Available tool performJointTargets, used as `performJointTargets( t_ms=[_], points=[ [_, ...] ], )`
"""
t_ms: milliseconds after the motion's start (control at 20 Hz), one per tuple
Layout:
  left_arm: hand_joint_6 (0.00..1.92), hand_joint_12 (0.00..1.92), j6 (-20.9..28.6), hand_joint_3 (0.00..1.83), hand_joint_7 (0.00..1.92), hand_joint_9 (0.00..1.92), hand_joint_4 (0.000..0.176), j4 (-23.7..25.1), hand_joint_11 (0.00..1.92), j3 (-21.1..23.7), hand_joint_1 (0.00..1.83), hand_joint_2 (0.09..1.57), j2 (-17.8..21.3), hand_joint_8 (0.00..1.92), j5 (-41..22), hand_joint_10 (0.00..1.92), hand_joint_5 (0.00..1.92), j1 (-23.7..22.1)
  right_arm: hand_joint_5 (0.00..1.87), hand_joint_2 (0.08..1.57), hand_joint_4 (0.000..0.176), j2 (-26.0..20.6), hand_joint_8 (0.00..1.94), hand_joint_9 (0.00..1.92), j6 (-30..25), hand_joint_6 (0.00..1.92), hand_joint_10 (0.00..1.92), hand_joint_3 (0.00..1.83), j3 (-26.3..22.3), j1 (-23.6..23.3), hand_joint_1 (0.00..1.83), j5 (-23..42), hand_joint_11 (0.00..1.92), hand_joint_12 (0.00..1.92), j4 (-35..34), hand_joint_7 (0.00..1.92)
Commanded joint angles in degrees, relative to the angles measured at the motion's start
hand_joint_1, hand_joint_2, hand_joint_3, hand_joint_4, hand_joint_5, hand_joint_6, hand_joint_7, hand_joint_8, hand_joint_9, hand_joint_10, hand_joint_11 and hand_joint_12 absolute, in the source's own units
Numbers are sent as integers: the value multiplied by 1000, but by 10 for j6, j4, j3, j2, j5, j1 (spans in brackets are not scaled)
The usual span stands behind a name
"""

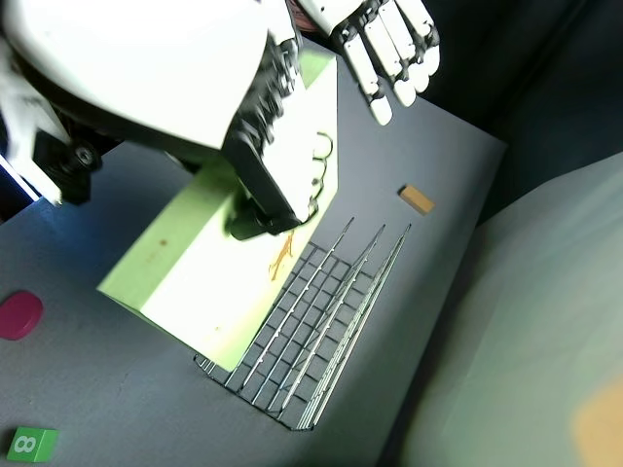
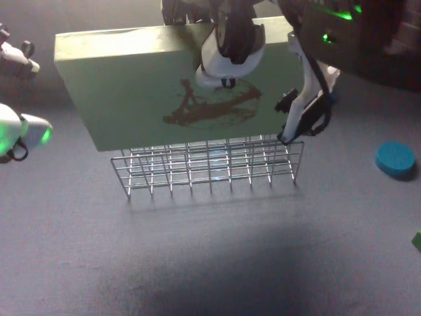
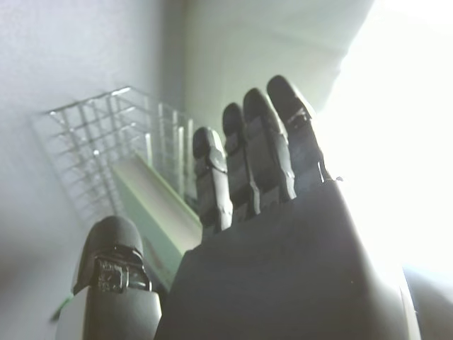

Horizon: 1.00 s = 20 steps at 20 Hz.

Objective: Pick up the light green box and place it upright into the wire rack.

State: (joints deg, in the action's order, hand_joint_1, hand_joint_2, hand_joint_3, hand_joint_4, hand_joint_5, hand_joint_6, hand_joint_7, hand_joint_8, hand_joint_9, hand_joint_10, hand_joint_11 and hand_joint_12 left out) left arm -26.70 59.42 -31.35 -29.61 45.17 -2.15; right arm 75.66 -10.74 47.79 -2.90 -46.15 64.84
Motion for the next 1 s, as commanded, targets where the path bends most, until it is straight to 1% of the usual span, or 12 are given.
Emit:
performJointTargets(
  t_ms=[0, 350, 500, 600, 700, 900, 950],
  points=[
    [0, 675, -6, 0, 280, 252, 76, 46, 0, -4, 40, 1247, 3, 0, -27, 2, 318, -7, 875, 1132, 0, 2, 1042, 875, -5, 939, 1343, 0, 4, -3, 1370, 21, 814, 1423, 50, 980],
    [7, 672, -24, 0, 279, 250, 75, 46, 0, -26, 31, 1247, 3, 0, -51, 0, 338, -1, 874, 1133, 0, 28, 1038, 874, -18, 939, 1346, 0, 46, 23, 1370, 30, 805, 1420, 50, 982],
    [2, 666, -24, 1, 279, 244, 76, 46, 0, -30, 30, 1248, 4, 0, -57, 0, 330, 4, 871, 1135, 0, 38, 1037, 860, -39, 942, 1360, 0, 65, 41, 1369, 37, 794, 1433, 50, 985],
    [1, 665, -24, 1, 279, 242, 76, 48, 0, -34, 30, 1248, 5, 0, -61, 0, 326, 5, 870, 1135, 0, 46, 1039, 859, -41, 945, 1359, 0, 74, 56, 1369, 38, 795, 1437, 50, 985],
    [1, 664, -24, 1, 279, 242, 76, 48, 0, -36, 29, 1248, 5, 0, -64, 0, 326, 5, 869, 1135, 0, 52, 1040, 863, -42, 947, 1356, 0, 84, 68, 1369, 41, 804, 1438, 56, 982],
    [1, 664, -24, 0, 280, 243, 76, 48, 0, -36, 29, 1248, 5, 0, -64, 0, 327, 6, 864, 1135, 0, 59, 1045, 880, -64, 947, 1350, 0, 100, 87, 1369, 53, 824, 1434, 78, 971],
    [1, 664, -23, 0, 280, 243, 76, 48, 0, -35, 28, 1248, 5, 0, -64, 0, 327, 5, 923, 1119, 0, 61, 1061, 917, -64, 924, 1132, 0, 105, 92, 1265, 55, 822, 1415, 79, 1029]
  ],
)
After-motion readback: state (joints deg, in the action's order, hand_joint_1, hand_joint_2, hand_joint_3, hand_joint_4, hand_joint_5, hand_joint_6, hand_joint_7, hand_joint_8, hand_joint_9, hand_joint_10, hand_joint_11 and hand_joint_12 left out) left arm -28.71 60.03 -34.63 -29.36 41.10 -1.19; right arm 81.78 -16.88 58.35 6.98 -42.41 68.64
